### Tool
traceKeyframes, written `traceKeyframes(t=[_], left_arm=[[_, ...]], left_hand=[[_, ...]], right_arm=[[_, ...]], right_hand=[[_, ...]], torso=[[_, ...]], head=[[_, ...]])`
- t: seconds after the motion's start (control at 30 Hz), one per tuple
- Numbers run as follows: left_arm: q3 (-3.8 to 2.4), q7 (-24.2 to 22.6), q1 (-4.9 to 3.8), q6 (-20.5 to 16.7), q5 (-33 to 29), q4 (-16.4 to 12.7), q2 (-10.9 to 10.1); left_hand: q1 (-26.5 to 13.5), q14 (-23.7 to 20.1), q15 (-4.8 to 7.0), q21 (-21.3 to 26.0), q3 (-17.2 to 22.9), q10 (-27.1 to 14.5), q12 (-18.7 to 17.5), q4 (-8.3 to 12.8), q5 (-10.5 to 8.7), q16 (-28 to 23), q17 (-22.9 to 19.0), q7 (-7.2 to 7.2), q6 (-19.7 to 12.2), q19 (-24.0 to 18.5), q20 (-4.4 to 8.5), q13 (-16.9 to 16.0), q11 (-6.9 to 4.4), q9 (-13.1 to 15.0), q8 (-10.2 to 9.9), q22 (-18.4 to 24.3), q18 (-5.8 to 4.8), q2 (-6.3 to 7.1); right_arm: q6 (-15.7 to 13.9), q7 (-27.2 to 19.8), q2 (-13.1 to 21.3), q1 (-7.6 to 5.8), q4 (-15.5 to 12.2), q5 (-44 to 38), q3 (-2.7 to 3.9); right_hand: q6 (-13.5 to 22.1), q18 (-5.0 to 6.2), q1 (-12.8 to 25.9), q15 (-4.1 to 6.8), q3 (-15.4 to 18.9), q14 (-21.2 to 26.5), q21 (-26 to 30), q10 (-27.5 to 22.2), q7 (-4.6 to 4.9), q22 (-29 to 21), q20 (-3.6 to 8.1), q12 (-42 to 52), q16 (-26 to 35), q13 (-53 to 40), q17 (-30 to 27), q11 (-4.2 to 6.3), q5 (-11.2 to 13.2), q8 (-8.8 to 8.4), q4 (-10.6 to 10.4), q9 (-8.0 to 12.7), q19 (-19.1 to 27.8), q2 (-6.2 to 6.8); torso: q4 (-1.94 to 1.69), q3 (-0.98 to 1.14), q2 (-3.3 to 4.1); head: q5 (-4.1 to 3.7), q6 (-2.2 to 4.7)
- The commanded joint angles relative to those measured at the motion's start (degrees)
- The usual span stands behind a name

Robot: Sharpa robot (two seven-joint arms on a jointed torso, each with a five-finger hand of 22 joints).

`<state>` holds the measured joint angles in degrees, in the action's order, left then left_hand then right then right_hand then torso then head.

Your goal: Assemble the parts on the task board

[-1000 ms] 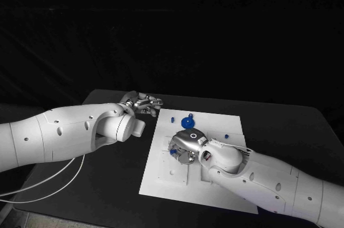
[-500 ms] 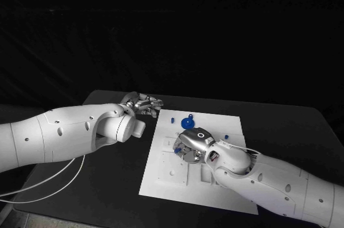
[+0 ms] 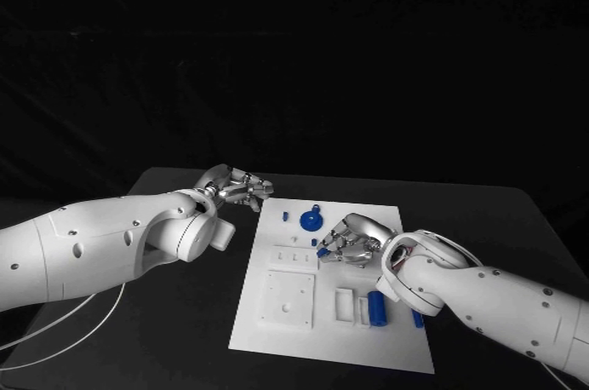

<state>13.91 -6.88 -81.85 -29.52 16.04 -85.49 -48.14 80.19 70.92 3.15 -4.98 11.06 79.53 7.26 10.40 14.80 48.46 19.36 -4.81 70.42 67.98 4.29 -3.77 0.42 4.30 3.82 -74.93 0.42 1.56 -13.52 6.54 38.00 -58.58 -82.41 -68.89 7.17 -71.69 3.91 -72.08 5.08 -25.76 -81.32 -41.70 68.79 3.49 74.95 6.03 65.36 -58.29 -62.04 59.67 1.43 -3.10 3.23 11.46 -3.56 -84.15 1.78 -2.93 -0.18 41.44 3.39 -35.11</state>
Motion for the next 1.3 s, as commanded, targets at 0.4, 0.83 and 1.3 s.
traceKeyframes(t=[0.4,0.83,1.3], left_arm=[[-0.03,-15.31,0.51,0.16,45.24,-5.35,0.25],[-0.04,-12.18,0.52,5.5,58.48,-5.24,5.5],[-0.06,-8.41,0.51,12.21,63.72,-4.14,8.42]], left_hand=[[1.56,0.11,-0.01,-2.97,-3.14,4.3,-0.79,1.53,-6.74,0.42,0.69,0.74,-4.74,-1.6,-0.1,-0.01,-0.96,-0.53,-0.29,-0.73,0.57,3.97],[5.27,0.26,0.92,-1.43,-10.25,3.8,7.41,-2.34,-8.25,5.27,4.59,1.95,-9.39,2.07,1.02,-2.85,-1.97,-0.64,-0.24,-1.15,-0.22,3.88],[6.09,-0.64,1.15,-4.87,-10.07,0.26,15.12,-4.45,-7.32,9.34,6.45,0.97,-10.32,2.05,1.26,-8.25,-2.0,-0.7,-0.24,-1.36,-0.13,4.33]], right_arm=[[33.47,5.07,0.76,-4.1,9.37,46.67,0.87],[40.55,6.92,-0.55,-6.28,13.54,49.5,0.9],[42.78,7.47,-0.78,-6.63,13.37,48.66,0.9]], right_hand=[[0.4,1.08,0.35,-0.4,3.38,1.16,-0.19,-1.37,0.23,4.77,-0.22,-0.51,-0.97,-0.06,1.15,-0.22,0.2,0.39,2.03,-0.12,-0.44,-2.96],[0.37,1.23,0.78,-0.52,3.32,1.18,-0.97,-1.36,0.31,4.81,-0.4,-0.3,-1.65,-0.19,1.71,-0.3,-0.2,0.38,3.35,-0.12,-0.26,-3.49],[0.42,1.25,0.89,-0.53,2.85,1.19,-1.3,-1.39,0.36,4.86,-0.42,-0.21,-1.84,-0.28,1.88,-0.33,-1.0,0.38,3.56,-0.12,-0.19,-3.35]], torso=[[0.6,0.17,-0.53],[0.68,0.13,-0.36],[0.57,0.03,-0.4]], head=[[-4.47,1.67],[-5.16,1.61],[-5.36,1.39]])
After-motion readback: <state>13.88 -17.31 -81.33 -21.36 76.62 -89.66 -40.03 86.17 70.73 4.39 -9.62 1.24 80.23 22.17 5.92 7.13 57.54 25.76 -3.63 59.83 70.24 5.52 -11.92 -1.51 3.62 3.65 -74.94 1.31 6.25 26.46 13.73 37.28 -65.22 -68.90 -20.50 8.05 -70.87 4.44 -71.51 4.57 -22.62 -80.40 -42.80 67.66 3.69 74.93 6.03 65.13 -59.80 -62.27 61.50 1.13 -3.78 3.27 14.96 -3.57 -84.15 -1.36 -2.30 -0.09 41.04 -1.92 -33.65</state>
